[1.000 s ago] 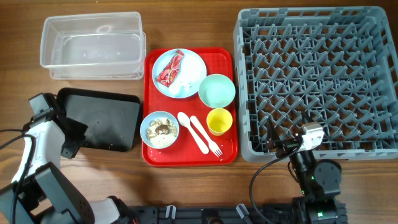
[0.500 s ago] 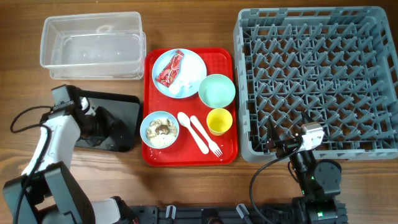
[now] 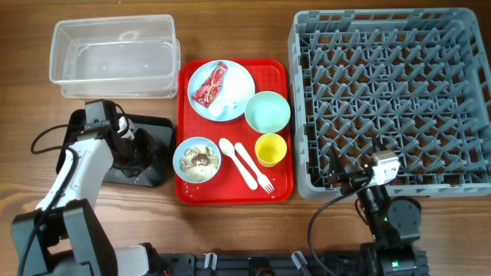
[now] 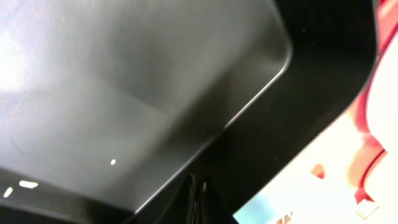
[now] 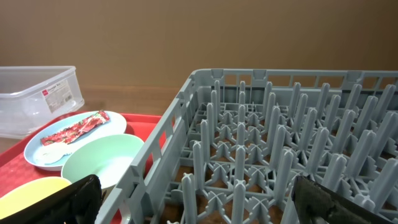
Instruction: Sort waste into correct bins and load items into the dishwasher rack
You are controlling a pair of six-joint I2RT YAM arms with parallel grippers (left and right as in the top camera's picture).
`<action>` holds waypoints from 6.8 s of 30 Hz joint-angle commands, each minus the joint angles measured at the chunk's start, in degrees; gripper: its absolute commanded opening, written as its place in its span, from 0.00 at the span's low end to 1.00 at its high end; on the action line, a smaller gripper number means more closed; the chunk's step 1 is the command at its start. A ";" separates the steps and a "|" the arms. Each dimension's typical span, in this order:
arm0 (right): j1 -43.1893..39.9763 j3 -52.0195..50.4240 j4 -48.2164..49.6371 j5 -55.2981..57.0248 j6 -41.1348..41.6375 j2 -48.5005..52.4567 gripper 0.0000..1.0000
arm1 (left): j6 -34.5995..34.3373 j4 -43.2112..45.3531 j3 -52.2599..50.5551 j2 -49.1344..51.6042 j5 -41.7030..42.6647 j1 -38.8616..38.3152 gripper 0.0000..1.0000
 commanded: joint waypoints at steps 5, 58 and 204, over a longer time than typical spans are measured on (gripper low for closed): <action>-0.11 -0.07 0.20 -0.52 -0.39 -0.22 1.00 | 0.07 -1.51 -0.46 2.73 -0.31 -1.62 0.04; -0.11 -0.07 0.22 -0.55 -0.37 -0.20 1.00 | -9.75 10.34 -0.48 9.16 3.04 -3.52 0.04; -0.11 -0.07 0.22 -0.55 -0.39 0.04 1.00 | -13.03 -35.98 29.49 2.34 -28.68 -49.33 0.08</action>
